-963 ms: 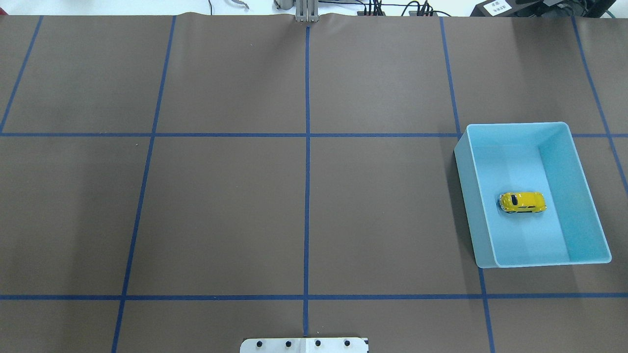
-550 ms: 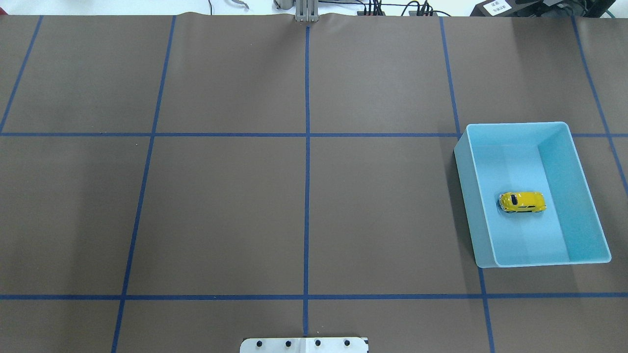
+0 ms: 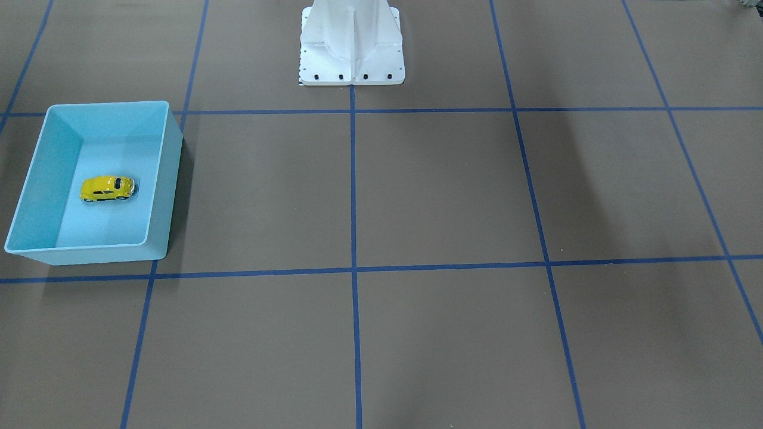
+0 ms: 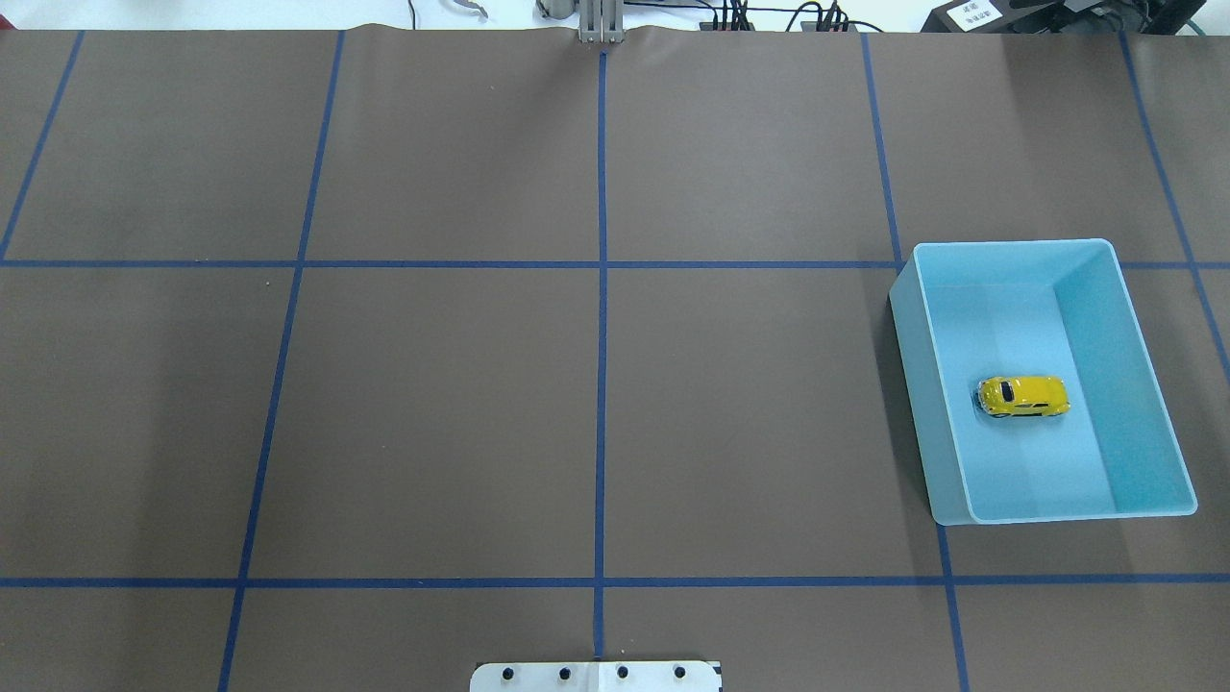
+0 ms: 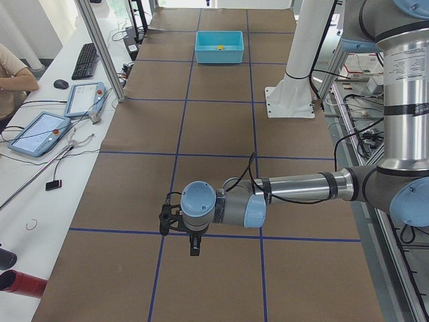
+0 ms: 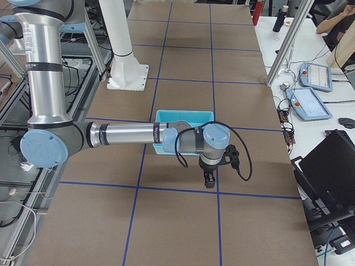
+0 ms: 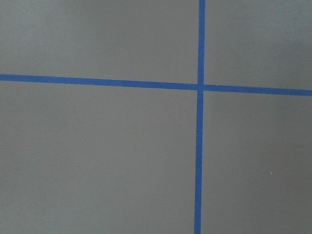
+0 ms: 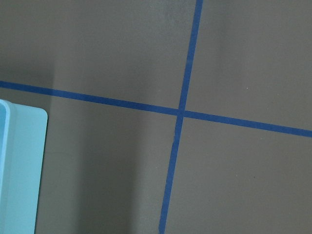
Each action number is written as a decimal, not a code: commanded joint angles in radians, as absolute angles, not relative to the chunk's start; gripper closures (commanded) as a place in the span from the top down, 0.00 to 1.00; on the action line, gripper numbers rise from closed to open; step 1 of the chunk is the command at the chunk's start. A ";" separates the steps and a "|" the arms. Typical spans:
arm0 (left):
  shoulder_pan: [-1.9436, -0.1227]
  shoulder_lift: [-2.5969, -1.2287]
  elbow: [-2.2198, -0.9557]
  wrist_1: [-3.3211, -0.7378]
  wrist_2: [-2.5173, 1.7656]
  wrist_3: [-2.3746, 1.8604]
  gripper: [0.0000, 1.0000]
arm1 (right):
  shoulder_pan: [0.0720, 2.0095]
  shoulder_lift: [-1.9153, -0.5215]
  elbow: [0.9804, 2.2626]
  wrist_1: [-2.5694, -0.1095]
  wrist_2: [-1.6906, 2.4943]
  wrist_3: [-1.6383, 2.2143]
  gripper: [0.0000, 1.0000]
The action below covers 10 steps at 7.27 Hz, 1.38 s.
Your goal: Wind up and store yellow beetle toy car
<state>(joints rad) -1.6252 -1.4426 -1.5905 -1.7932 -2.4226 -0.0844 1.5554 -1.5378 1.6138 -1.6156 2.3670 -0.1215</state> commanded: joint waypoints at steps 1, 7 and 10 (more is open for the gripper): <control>-1.625 -1.442 -1.589 -1.793 -2.422 -0.083 1.00 | 1.555 -1.539 1.614 -1.615 2.370 -0.118 0.99; -1.626 -1.437 -1.594 -1.793 -2.395 -0.087 1.00 | 1.555 -1.542 1.609 -1.615 2.372 -0.118 0.99; -1.626 -1.437 -1.594 -1.793 -2.393 -0.087 1.00 | 1.555 -1.543 1.612 -1.617 2.375 -0.118 0.99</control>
<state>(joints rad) -1.6260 -1.4372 -1.5937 -1.7932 -2.3947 -0.0874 1.5555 -1.5429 1.6109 -1.6156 2.3729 -0.1181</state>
